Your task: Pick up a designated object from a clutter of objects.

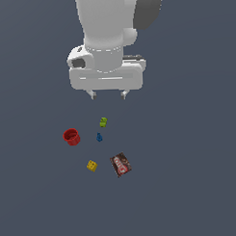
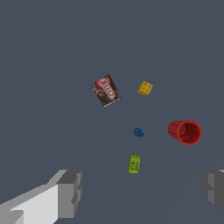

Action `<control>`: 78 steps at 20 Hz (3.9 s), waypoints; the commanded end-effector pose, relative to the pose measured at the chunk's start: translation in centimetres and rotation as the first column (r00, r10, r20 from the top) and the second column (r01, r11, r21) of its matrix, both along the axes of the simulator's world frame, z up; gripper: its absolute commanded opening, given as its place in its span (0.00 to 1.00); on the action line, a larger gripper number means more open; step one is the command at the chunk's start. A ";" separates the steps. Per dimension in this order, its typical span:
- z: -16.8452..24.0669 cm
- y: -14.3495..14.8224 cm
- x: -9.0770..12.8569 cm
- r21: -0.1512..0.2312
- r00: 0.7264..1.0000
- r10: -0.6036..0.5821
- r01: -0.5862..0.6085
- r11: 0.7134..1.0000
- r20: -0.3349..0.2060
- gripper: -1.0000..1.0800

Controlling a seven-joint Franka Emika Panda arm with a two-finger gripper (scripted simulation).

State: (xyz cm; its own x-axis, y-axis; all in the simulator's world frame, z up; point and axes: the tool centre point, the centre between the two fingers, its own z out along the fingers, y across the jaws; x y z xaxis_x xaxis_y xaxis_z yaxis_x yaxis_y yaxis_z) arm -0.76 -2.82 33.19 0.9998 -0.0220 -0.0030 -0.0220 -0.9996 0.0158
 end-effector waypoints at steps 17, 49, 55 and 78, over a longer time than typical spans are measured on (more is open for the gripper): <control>-1.5 -0.2 0.7 -0.021 0.999 0.040 -0.040 0.999 0.000 0.96; -23.3 -21.2 -2.0 0.016 1.000 -0.022 0.022 1.000 0.003 0.96; -23.6 -21.2 -2.1 0.016 1.000 -0.023 0.023 1.000 0.002 0.96; -28.5 -21.3 -2.1 0.016 1.000 -0.023 0.023 1.000 0.003 0.00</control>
